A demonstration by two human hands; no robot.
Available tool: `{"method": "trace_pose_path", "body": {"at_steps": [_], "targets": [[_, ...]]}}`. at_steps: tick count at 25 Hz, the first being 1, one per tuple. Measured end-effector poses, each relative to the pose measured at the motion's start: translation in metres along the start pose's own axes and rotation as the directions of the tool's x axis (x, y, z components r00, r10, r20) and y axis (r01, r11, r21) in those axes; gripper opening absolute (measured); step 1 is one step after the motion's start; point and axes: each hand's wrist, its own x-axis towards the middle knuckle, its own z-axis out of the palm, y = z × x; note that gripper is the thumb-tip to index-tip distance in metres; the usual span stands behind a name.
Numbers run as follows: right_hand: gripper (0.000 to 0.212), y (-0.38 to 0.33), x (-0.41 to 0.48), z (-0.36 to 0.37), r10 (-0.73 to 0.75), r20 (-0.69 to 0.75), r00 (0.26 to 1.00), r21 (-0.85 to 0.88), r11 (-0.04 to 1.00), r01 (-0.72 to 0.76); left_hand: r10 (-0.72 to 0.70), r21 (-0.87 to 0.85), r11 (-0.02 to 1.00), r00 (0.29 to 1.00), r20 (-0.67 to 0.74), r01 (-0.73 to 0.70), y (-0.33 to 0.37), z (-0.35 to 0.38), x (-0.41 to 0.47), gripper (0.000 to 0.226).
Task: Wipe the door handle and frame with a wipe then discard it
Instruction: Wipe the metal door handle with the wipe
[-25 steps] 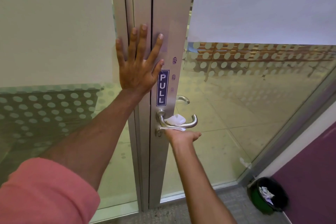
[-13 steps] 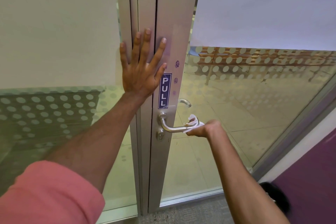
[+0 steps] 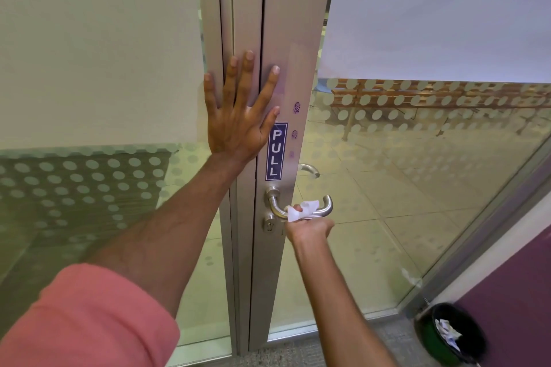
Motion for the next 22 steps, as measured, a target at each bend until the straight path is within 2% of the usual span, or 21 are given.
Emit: {"method": "trace_pose_path", "body": {"at_steps": [1, 3, 6, 9, 12, 14, 16, 17, 19, 22], "targets": [[0.040, 0.007, 0.007, -0.002, 0.034, 0.001, 0.999, 0.080, 0.996, -0.034, -0.007, 0.014, 1.000, 1.000, -0.014, 0.007, 0.000, 0.002, -0.001, 0.060], [0.037, 0.018, 0.012, -0.007, 0.031, 0.003, 1.000, 0.124, 0.992, -0.031, -0.005, 0.010, 1.000, 0.999, -0.036, 0.005, 0.000, 0.003, -0.003, 0.059], [0.038, 0.020, 0.010, -0.014, -0.030, 0.035, 0.999, 0.012, 0.999, 0.029, -0.004, -0.023, 1.000, 0.999, -0.040, 0.004, 0.000, 0.005, -0.005, 0.060], [0.035, 0.009, 0.011, -0.027, -0.104, -0.081, 0.991, -0.128, 0.987, 0.093, -0.010, -0.044, 0.999, 0.999, -0.032, 0.008, -0.001, 0.005, -0.006, 0.059], [0.039, -0.016, 0.014, -0.040, -0.118, -0.091, 0.989, -0.003, 0.993, 0.118, -0.013, -0.054, 0.998, 0.999, -0.048, 0.010, 0.002, 0.005, -0.005, 0.058], [0.040, -0.037, 0.007, -0.037, -0.199, -0.090, 0.976, 0.005, 0.980, 0.200, -0.003, -0.047, 0.999, 0.999, -0.050, 0.000, 0.001, 0.006, -0.004, 0.058], [0.037, -0.046, 0.001, -0.028, -0.355, -0.112, 0.928, -0.130, 0.931, 0.341, -0.014, -0.077, 0.997, 0.998, -0.053, 0.010, -0.001, 0.008, -0.005, 0.058], [0.030, -0.045, 0.000, -0.023, -0.469, -0.076, 0.880, -0.210, 0.870, 0.445, -0.012, -0.064, 0.998, 0.999, -0.053, 0.009, -0.001, 0.008, -0.005, 0.059], [0.016, -0.036, 0.002, -0.012, -0.674, 0.091, 0.733, -0.366, 0.662, 0.654, -0.008, -0.061, 0.998, 0.998, -0.056, 0.004, 0.000, 0.007, -0.005, 0.059], [0.013, -0.011, 0.010, -0.009, -0.750, 0.402, 0.525, -0.531, 0.277, 0.801, -0.004, -0.056, 0.998, 0.998, -0.061, 0.001, 0.000, 0.006, -0.004, 0.059]]}}
